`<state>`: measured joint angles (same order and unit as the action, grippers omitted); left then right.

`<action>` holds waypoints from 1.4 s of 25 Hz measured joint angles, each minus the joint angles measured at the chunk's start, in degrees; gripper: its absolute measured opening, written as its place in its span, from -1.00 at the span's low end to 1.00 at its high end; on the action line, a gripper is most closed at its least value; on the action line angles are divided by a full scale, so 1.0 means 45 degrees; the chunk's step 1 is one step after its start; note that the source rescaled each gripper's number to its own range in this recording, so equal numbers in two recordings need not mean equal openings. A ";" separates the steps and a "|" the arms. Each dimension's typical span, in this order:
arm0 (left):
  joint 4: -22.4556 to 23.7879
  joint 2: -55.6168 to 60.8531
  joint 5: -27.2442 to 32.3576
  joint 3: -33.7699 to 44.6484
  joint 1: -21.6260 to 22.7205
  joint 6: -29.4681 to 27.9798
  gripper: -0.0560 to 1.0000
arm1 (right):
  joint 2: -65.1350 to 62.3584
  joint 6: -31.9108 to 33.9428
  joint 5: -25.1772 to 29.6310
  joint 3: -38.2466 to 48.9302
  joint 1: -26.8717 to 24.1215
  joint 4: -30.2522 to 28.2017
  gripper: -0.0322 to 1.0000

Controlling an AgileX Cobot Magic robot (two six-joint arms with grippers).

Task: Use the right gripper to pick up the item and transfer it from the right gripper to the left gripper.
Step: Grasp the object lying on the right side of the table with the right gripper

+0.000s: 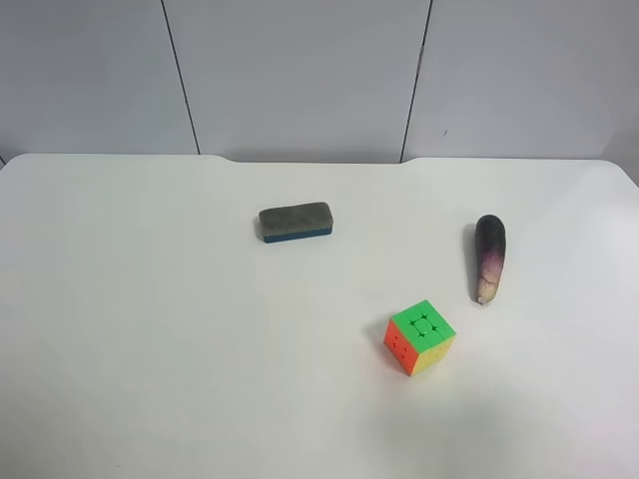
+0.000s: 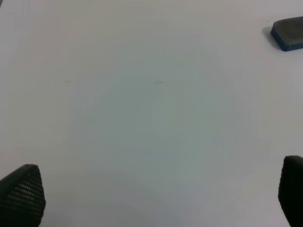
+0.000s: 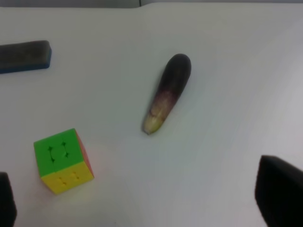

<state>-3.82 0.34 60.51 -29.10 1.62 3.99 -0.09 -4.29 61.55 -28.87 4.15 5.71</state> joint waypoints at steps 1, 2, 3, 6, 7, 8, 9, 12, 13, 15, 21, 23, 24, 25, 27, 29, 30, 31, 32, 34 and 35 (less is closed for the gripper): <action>0.0000 0.0000 0.0000 0.0000 0.0000 0.0000 1.00 | 0.0000 0.0000 0.0000 0.0000 0.0000 0.0000 0.99; 0.0000 0.0000 0.0000 0.0000 0.0000 0.0000 1.00 | 0.0000 0.0000 0.0000 0.0000 0.0000 0.0000 0.99; 0.0000 0.0000 0.0000 0.0000 0.0000 0.0000 1.00 | 0.0000 0.0000 0.0000 0.0000 0.0000 0.0000 0.99; 0.0000 0.0000 0.0000 0.0000 0.0000 0.0000 1.00 | 0.0000 0.0000 0.0000 0.0000 0.0000 0.0000 0.99; 0.0000 0.0000 0.0000 0.0000 0.0000 0.0000 1.00 | 0.0000 0.0000 0.0000 0.0000 0.0000 0.0000 0.99; 0.0000 0.0000 0.0000 0.0000 0.0000 0.0000 1.00 | 0.0000 0.0000 0.0000 0.0000 0.0000 0.0000 0.99; 0.0000 0.0000 0.0000 0.0000 0.0000 0.0000 1.00 | 0.0000 0.0000 0.0000 0.0000 0.0000 0.0000 0.99; 0.0000 0.0000 0.0000 0.0000 0.0000 0.0000 1.00 | 0.0000 0.0000 0.0000 0.0000 0.0000 0.0000 0.99; 0.0000 0.0000 0.0000 0.0000 0.0000 0.0000 1.00 | 0.0000 0.0000 0.0000 0.0000 0.0000 0.0000 0.99; 0.0000 0.0000 0.0000 0.0000 0.0000 0.0000 1.00 | 0.0000 0.0000 0.0000 0.0000 0.0000 0.0000 0.99; 0.0000 0.0000 0.0000 0.0000 0.0000 0.0000 1.00 | 0.0000 0.0000 0.0000 0.0000 0.0000 0.0000 0.99; 0.0000 0.0000 0.0000 0.0000 0.0000 0.0000 1.00 | 0.0000 0.0000 0.0000 0.0000 0.0000 0.0000 0.99; 0.0000 0.0000 0.0000 0.0000 0.0000 0.0000 1.00 | 0.0000 0.0000 0.0000 0.0000 0.0000 0.0000 0.99; 0.0000 0.0000 0.0000 0.0000 0.0000 0.0000 1.00 | 0.0000 0.0000 0.0000 0.0000 0.0000 0.0000 0.99; 0.0000 0.0000 0.0000 0.0000 0.0000 0.0000 1.00 | 0.0000 0.0000 0.0000 0.0000 0.0000 0.0000 0.99; 0.0000 0.0000 0.0000 0.0000 0.0000 0.0000 1.00 | 0.0000 0.0000 0.0000 0.0000 0.0000 0.0000 0.99; 0.0000 0.0000 0.0000 0.0000 0.0000 0.0000 1.00 | 0.0000 0.0000 0.0000 0.0000 0.0000 0.0000 0.99; 0.0000 0.0000 0.0000 0.0000 0.0000 0.0000 1.00 | 0.0000 0.0000 0.0000 0.0000 0.0000 0.0000 0.99; 0.0000 0.0000 0.0000 0.0000 0.0000 0.0000 1.00 | 0.0000 0.0000 0.0000 0.0000 0.0000 0.0000 0.99; 0.0000 0.0000 0.0000 0.0000 0.0000 0.0000 1.00 | 0.0000 0.0000 0.0000 0.0000 0.0000 0.0000 0.99; 0.0000 0.0000 0.0000 0.0000 0.0000 0.0000 1.00 | 0.0000 0.0000 0.0000 0.0000 0.0000 0.0000 0.99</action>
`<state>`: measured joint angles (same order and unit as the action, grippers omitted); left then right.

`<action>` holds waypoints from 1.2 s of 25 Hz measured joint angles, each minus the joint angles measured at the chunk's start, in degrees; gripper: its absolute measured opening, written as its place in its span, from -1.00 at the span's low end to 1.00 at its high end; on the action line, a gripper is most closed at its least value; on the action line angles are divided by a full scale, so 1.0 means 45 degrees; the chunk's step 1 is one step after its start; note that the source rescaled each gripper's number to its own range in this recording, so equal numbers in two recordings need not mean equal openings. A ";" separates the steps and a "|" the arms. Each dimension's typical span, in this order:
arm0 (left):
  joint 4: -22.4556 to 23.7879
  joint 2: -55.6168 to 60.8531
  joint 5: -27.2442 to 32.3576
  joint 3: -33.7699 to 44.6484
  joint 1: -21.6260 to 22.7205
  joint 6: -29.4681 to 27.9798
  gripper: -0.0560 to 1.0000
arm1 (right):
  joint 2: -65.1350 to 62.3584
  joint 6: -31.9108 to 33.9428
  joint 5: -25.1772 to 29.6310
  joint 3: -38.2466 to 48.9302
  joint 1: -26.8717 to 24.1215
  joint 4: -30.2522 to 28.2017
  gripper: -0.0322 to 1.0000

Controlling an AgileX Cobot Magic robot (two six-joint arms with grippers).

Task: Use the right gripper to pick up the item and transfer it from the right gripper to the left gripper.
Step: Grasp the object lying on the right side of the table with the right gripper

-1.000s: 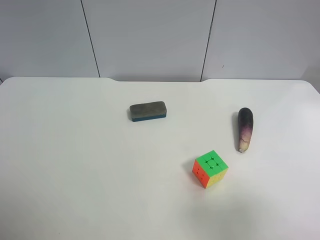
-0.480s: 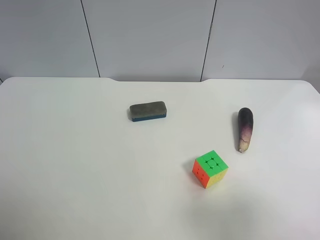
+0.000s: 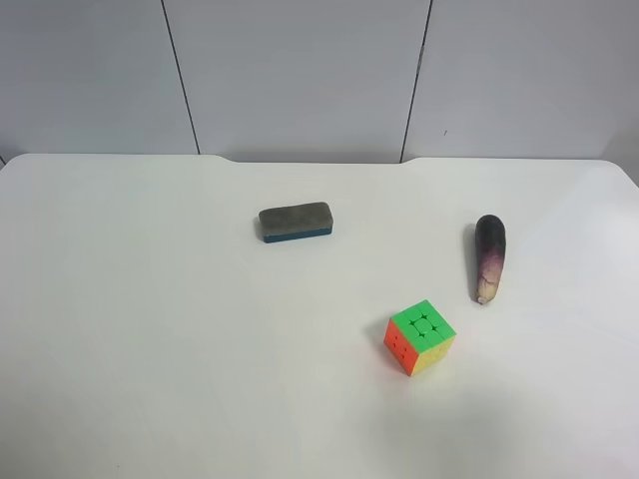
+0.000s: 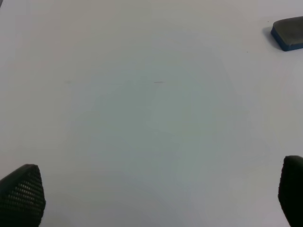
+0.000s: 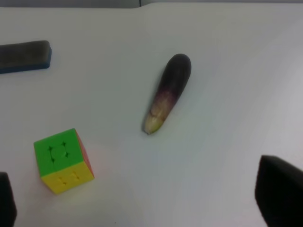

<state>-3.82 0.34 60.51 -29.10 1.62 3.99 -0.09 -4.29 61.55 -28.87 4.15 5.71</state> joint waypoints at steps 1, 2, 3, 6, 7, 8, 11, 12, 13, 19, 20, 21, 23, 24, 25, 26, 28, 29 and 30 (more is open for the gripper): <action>0.0000 0.0000 0.0000 0.0000 0.0000 0.0000 1.00 | 0.0000 0.0000 0.0000 0.0000 0.0000 0.0000 0.99; 0.0000 0.0000 0.0000 0.0000 0.0000 0.0000 1.00 | 0.0000 0.0000 0.0000 0.0000 0.0000 0.0000 0.99; 0.0000 0.0000 0.0000 0.0000 0.0000 0.0000 1.00 | 0.0000 0.0000 0.0000 0.0000 0.0000 0.0000 0.99; 0.0000 0.0000 0.0000 0.0000 0.0000 0.0000 1.00 | 0.0122 0.0313 0.0024 0.0000 0.0000 0.0000 0.99; 0.0000 0.0000 0.0000 0.0000 0.0000 0.0000 1.00 | 0.0378 0.0524 0.0120 -0.0107 0.0000 0.0000 0.99; 0.0000 0.0000 0.0000 0.0000 0.0000 0.0000 1.00 | 0.0774 0.0809 0.0167 -0.0285 0.0000 0.0000 0.99; 0.0000 0.0000 0.0000 0.0000 0.0000 0.0000 1.00 | 0.2260 0.1361 0.0425 -0.1126 0.0000 -0.0198 0.99; 0.0000 0.0000 0.0000 0.0000 0.0000 0.0000 1.00 | 0.2880 0.1440 0.0493 -0.1464 0.0000 -0.0333 0.99; 0.0000 0.0000 0.0000 0.0000 0.0000 0.0000 1.00 | 0.3414 0.1440 0.0598 -0.1754 -0.0011 -0.0446 0.99; 0.0000 0.0000 0.0000 0.0000 0.0000 0.0000 1.00 | 0.7369 0.1539 0.1046 -0.3525 -0.0009 -0.0885 0.99; 0.0000 0.0000 0.0000 0.0000 0.0000 0.0000 1.00 | 0.7931 0.1573 0.1046 -0.3697 -0.0009 -0.0912 0.99; 0.0000 0.0000 0.0000 0.0000 0.0000 0.0000 1.00 | 0.8607 0.1663 0.1046 -0.3887 -0.0009 -0.1004 0.99; 0.0000 0.0000 0.0000 0.0000 0.0000 0.0000 1.00 | 0.9907 0.1935 0.1033 -0.4174 -0.0009 -0.1144 0.99; 0.0000 0.0000 0.0000 0.0000 0.0000 0.0000 1.00 | 1.0426 0.2118 0.1019 -0.4262 -0.0009 -0.1144 0.99; 0.0000 0.0000 0.0000 0.0000 0.0000 0.0000 1.00 | 1.1028 0.2273 0.0999 -0.4333 -0.0009 -0.1158 0.99; 0.0000 0.0000 0.0000 0.0000 0.0000 0.0000 1.00 | 1.1619 0.2446 0.0917 -0.4362 -0.0009 -0.1168 0.99; 0.0000 0.0000 0.0000 0.0000 0.0000 0.0000 1.00 | 1.2669 0.2724 0.0681 -0.4359 -0.0009 -0.1172 0.99; 0.0000 0.0000 0.0000 0.0000 0.0000 0.0000 1.00 | 1.3206 0.2799 0.0512 -0.4359 -0.0009 -0.1172 0.99; 0.0000 0.0000 0.0000 0.0000 0.0000 0.0000 1.00 | 1.3749 0.2855 0.0364 -0.4359 -0.0009 -0.1172 0.99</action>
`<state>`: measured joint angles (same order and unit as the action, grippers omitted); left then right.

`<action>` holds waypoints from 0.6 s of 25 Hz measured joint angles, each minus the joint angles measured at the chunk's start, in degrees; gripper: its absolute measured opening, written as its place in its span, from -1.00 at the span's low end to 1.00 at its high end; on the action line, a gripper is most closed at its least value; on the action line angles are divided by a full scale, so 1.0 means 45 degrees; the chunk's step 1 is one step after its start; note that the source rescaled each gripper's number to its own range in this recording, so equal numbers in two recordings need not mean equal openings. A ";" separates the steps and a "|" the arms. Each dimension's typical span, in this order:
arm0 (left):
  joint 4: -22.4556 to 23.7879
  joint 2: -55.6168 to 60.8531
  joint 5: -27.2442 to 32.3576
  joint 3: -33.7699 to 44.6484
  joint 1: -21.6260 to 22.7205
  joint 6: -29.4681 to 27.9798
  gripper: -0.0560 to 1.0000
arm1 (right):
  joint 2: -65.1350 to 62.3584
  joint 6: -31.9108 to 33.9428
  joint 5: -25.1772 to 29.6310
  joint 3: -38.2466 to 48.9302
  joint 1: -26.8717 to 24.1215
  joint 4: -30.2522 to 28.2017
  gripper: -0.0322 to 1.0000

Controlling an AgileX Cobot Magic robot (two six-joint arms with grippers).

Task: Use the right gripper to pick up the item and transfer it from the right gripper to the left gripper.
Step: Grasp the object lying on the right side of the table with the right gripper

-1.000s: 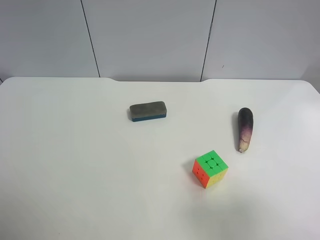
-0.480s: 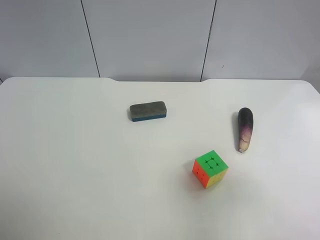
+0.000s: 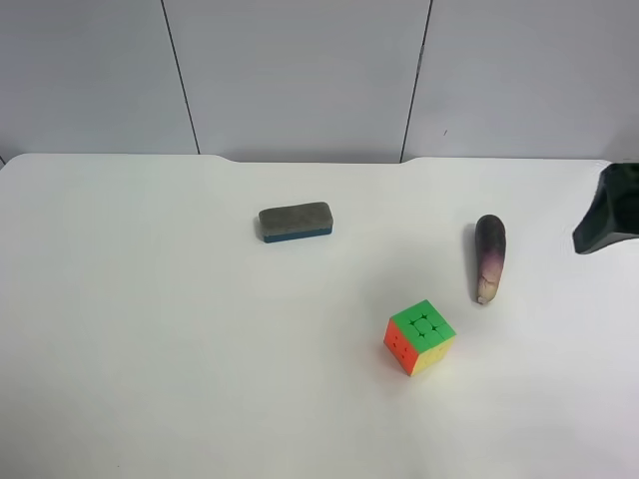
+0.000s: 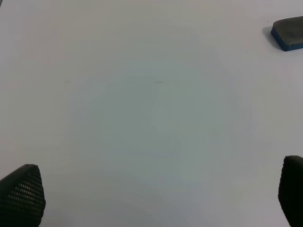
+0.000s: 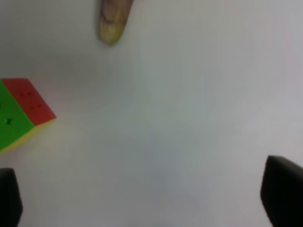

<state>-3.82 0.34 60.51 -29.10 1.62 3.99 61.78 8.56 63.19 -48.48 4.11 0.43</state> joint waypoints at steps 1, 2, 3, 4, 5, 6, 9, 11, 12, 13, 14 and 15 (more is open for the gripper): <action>0.0000 0.0000 0.0000 0.0000 0.0000 0.0000 1.00 | 0.0434 0.0028 -0.0177 0.0000 0.0000 0.0000 0.99; 0.0000 0.0000 0.0000 0.0000 0.0000 0.0000 1.00 | 0.0936 0.0040 -0.0373 0.0000 0.0000 0.0000 0.99; 0.0000 0.0000 0.0000 0.0000 0.0000 0.0000 1.00 | 0.1405 0.0054 -0.0558 -0.0006 0.0000 0.0000 0.99; 0.0000 0.0000 0.0000 0.0000 0.0000 0.0000 1.00 | 0.1836 0.0096 -0.0782 -0.0006 0.0000 0.0000 0.99; 0.0000 0.0000 0.0000 0.0000 0.0000 0.0000 1.00 | 0.2176 0.0107 -0.1027 -0.0006 0.0000 0.0000 0.99; 0.0000 0.0000 0.0000 0.0000 0.0000 0.0000 1.00 | 0.2562 0.0123 -0.1248 -0.0006 0.0000 -0.0012 0.99; 0.0000 0.0000 0.0000 0.0000 0.0000 0.0000 1.00 | 0.3578 0.0134 -0.1893 -0.0006 0.0000 -0.0011 0.99; 0.0000 0.0000 0.0000 0.0000 0.0000 0.0000 1.00 | 0.4272 0.0134 -0.2442 -0.0006 0.0000 -0.0011 0.99; 0.0000 0.0000 0.0000 0.0000 0.0000 0.0000 1.00 | 0.4579 0.0134 -0.2718 -0.0006 0.0000 -0.0011 0.99; 0.0000 0.0000 0.0000 0.0000 0.0000 0.0000 1.00 | 0.4953 0.0134 -0.2944 -0.0006 0.0000 -0.0011 0.99; 0.0000 0.0000 0.0000 0.0000 0.0000 0.0000 1.00 | 0.5326 0.0134 -0.3109 -0.0006 0.0000 -0.0011 0.99; 0.0000 0.0000 0.0000 0.0000 0.0000 0.0000 1.00 | 0.5640 0.0119 -0.3279 -0.0006 0.0000 -0.0011 0.99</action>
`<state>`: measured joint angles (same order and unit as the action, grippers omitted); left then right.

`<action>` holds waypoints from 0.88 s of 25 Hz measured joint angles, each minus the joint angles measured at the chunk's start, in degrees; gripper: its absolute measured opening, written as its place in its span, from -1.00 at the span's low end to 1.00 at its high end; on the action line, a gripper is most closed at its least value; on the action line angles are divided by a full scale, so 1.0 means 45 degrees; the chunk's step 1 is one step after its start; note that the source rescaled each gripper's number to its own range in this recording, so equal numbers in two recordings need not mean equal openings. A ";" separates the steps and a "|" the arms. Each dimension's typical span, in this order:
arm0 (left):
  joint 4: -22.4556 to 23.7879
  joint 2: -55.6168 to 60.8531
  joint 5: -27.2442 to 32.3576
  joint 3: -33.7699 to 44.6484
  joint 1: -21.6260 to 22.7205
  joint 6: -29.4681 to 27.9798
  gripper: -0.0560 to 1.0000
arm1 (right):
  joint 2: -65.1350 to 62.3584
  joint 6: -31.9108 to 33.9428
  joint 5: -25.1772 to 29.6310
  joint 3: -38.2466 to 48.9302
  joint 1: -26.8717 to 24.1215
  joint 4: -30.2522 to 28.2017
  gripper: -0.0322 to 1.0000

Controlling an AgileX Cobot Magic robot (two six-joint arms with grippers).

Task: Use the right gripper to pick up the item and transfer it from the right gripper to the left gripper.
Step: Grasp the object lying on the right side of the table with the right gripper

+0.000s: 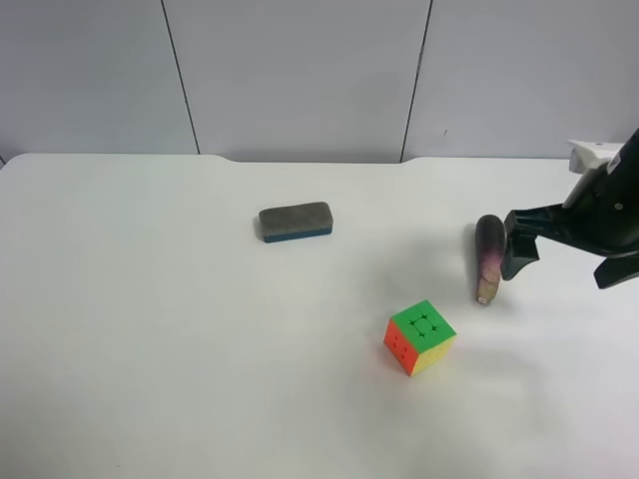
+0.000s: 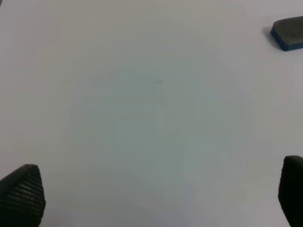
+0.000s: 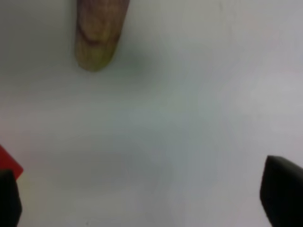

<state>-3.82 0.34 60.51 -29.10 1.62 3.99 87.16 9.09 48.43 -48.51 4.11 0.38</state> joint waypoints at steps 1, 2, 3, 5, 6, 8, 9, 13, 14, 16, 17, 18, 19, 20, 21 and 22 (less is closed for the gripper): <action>0.0000 0.0000 0.0000 0.0000 0.0000 0.0000 1.00 | 0.0377 -0.0035 -0.0199 0.0000 0.0000 0.0000 0.99; 0.0000 0.0000 0.0000 0.0000 0.0000 0.0000 1.00 | 0.0746 -0.0131 -0.0409 -0.0009 0.0000 0.0000 0.99; 0.0000 0.0000 0.0000 0.0000 0.0000 0.0000 1.00 | 0.1095 -0.0143 -0.0650 -0.0009 0.0000 0.0000 0.99; 0.0000 0.0000 0.0000 0.0000 0.0000 0.0000 1.00 | 0.1665 -0.0176 -0.1167 -0.0009 0.0000 0.0000 0.99; 0.0000 0.0000 0.0000 0.0000 0.0000 0.0000 1.00 | 0.1930 -0.0176 -0.1354 -0.0009 0.0000 0.0000 0.99; 0.0000 0.0000 0.0000 0.0000 0.0000 0.0000 1.00 | 0.2373 -0.0176 -0.1786 -0.0009 0.0000 0.0000 0.99; 0.0000 0.0000 0.0000 0.0000 0.0000 0.0000 1.00 | 0.2581 -0.0176 -0.1911 -0.0009 0.0000 0.0000 0.99; 0.0000 0.0000 0.0000 0.0000 0.0000 0.0000 1.00 | 0.3158 -0.0176 -0.2555 -0.0009 0.0000 0.0053 0.99; 0.0000 0.0000 0.0000 0.0000 0.0000 0.0000 1.00 | 0.3242 -0.0176 -0.2724 -0.0009 0.0000 0.0056 0.99; 0.0000 0.0000 0.0000 0.0000 0.0000 0.0000 1.00 | 0.3394 -0.0176 -0.3046 -0.0009 0.0000 0.0080 0.99; 0.0000 0.0000 0.0000 0.0000 0.0000 0.0000 1.00 | 0.3488 -0.0176 -0.3155 -0.0047 0.0000 0.0080 0.99; 0.0000 0.0000 0.0000 0.0000 0.0000 0.0000 1.00 | 0.3583 -0.0176 -0.3204 -0.0111 0.0000 0.0080 0.99; 0.0000 0.0000 0.0000 0.0000 0.0000 0.0000 1.00 | 0.3692 -0.0176 -0.3206 -0.0230 0.0000 0.0084 0.99; 0.0000 0.0000 0.0000 0.0000 0.0000 0.0000 1.00 | 0.3822 -0.0176 -0.3206 -0.0374 0.0000 0.0108 0.99; 0.0000 0.0000 0.0000 0.0000 0.0000 0.0000 1.00 | 0.3952 -0.0176 -0.3194 -0.0539 0.0000 0.0166 0.99; 0.0000 0.0000 0.0000 0.0000 0.0000 0.0000 1.00 | 0.4068 -0.0176 -0.3194 -0.0690 0.0000 0.0201 0.99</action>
<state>-3.82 0.34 60.51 -29.10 1.62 3.99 105.47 8.30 34.06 -51.62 4.11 1.29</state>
